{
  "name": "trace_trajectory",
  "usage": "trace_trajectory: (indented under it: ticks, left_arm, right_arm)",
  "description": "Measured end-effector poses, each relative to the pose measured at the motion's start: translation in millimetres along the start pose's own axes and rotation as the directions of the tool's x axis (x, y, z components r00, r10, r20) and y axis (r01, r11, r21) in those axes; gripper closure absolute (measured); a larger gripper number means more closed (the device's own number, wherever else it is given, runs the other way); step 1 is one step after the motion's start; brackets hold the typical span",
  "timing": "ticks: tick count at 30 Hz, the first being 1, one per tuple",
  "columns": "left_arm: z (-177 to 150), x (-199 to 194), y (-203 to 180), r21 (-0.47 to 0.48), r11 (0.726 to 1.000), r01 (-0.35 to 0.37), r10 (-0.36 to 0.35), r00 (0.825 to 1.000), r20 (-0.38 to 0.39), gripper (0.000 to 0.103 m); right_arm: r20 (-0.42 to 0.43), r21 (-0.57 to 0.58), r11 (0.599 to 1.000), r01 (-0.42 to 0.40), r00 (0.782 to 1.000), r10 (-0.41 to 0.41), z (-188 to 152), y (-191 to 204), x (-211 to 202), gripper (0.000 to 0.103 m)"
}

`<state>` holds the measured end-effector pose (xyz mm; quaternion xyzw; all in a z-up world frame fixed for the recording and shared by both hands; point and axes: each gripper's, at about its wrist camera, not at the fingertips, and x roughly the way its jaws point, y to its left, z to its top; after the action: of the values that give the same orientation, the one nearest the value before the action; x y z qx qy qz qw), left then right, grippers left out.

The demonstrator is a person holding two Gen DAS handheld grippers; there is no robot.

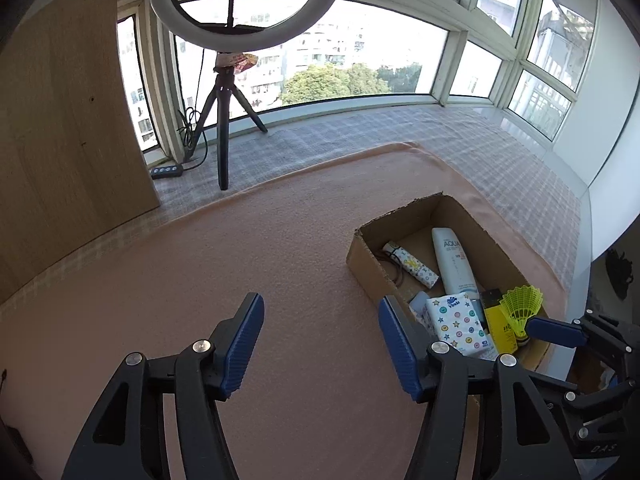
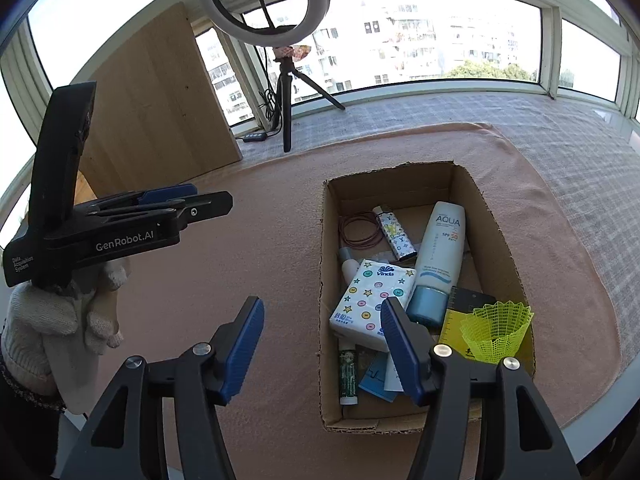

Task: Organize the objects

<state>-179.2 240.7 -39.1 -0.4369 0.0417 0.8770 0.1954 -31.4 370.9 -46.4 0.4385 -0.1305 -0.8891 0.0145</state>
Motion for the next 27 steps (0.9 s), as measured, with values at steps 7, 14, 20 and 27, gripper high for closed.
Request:
trace_trajectory:
  ticks: [7,14,20,27]
  left_arm:
    - [-22.4,-37.3,41.0,-0.06,0.998,-0.034,0.035,0.999,0.021,0.03]
    - [-48.9,-69.7,71.5,-0.108,0.991,-0.077,0.081,0.996,0.029,0.025]
    - [-79.3,-93.7,92.2,-0.147,0.981,-0.126,0.131,0.991,0.022,0.018]
    - [-113.3,-117.9,120.5,-0.222,0.957,-0.187,0.195,0.981,0.014,0.01]
  right_arm:
    - [-0.004,-0.048,0.998,-0.038,0.999,0.037,2.2,40.5,6.3,0.043]
    - [-0.005,-0.076,0.995,-0.065,0.998,0.065,3.0,76.6,12.5,0.035]
    - [-0.004,-0.112,0.989,-0.092,0.996,0.092,3.8,106.6,18.5,0.033]
    - [-0.001,-0.16,0.983,-0.094,0.996,0.095,-1.2,138.4,23.7,0.027]
